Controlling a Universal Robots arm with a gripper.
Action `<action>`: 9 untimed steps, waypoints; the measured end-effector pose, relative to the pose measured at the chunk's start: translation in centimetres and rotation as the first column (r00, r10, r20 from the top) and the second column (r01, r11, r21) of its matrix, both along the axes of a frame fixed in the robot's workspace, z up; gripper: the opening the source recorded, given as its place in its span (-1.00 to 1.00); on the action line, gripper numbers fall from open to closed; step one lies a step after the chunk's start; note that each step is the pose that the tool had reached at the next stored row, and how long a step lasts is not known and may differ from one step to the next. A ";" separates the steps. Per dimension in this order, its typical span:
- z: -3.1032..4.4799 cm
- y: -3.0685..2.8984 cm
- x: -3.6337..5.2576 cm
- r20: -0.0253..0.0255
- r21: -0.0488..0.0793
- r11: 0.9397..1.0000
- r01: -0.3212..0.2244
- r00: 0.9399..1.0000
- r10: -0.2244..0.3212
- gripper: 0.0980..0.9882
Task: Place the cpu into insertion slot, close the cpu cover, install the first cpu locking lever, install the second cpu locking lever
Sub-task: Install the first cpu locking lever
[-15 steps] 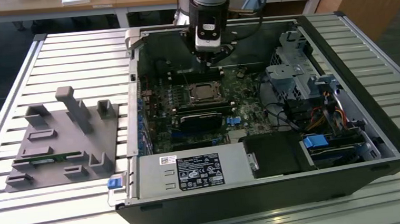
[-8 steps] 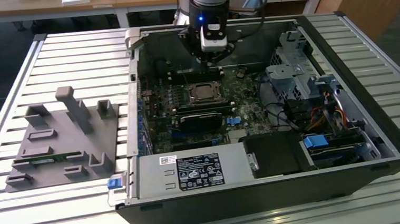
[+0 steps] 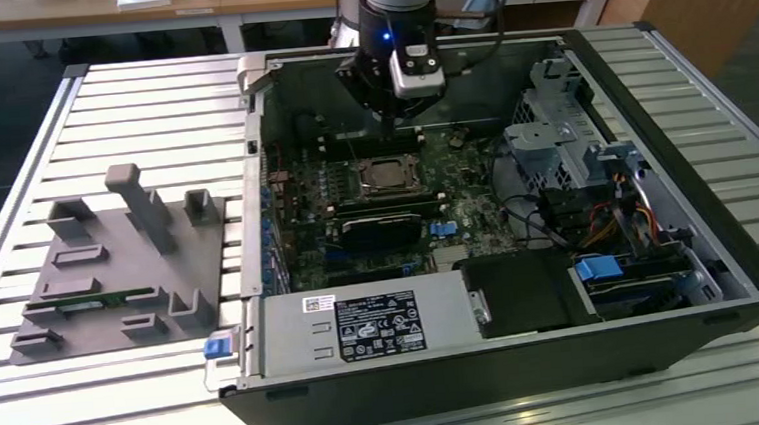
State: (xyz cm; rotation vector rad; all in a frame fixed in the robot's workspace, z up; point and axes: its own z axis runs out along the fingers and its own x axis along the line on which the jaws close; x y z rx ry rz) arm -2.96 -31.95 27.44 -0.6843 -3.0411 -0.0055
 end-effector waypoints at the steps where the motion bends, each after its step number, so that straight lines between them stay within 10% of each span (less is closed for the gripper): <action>1: 0.00 0.00 0.00 0.000 0.000 1.000 -0.018 1.000 0.018 -0.98; 9: -0.01 0.00 0.00 0.000 0.000 0.987 -0.163 0.987 0.163 -0.98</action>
